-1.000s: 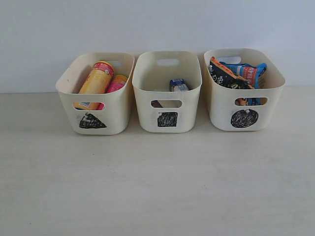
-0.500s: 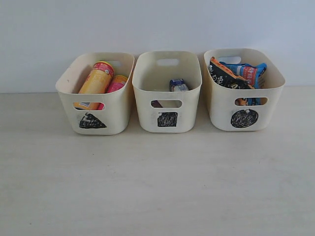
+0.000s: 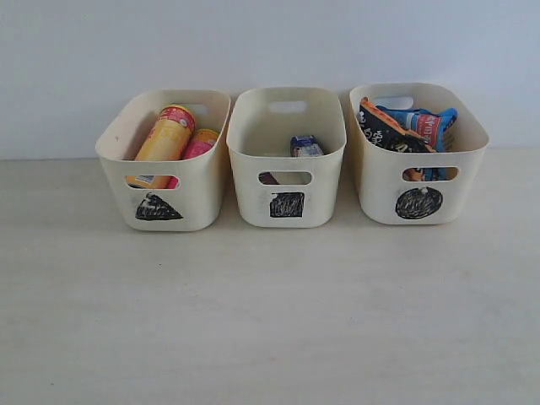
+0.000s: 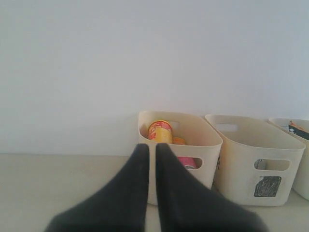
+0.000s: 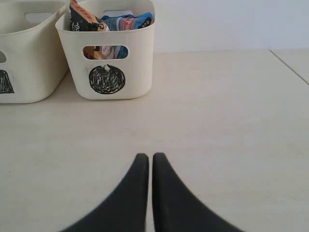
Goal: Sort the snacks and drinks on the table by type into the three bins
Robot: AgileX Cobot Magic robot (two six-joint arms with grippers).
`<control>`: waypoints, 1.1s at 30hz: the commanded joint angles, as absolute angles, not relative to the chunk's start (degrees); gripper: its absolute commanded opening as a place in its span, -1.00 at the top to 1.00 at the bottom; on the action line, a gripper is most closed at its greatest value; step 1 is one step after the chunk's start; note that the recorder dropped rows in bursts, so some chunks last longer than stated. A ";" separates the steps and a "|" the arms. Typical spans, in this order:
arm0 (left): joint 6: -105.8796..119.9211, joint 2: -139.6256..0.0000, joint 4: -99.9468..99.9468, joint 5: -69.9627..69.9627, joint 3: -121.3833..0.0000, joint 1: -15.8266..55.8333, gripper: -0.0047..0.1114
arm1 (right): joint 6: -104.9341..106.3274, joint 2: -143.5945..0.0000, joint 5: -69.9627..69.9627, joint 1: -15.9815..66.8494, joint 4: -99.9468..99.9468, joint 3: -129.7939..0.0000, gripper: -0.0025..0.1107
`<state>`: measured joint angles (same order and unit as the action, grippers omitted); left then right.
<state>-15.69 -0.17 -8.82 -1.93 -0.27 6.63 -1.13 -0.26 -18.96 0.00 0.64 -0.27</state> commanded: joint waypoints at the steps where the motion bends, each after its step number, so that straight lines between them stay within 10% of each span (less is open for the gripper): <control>1: -16.24 0.00 -8.35 0.66 0.00 6.39 0.85 | -1.26 0.00 -18.70 -0.05 0.44 0.00 0.96; 33: 2.51 0.00 5.98 16.31 0.00 6.26 0.85 | -1.28 0.00 -18.42 -0.05 0.44 0.00 0.96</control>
<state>2.13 -0.17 5.29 16.03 -0.14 6.39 -1.13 -0.26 -18.96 0.00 0.64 -0.27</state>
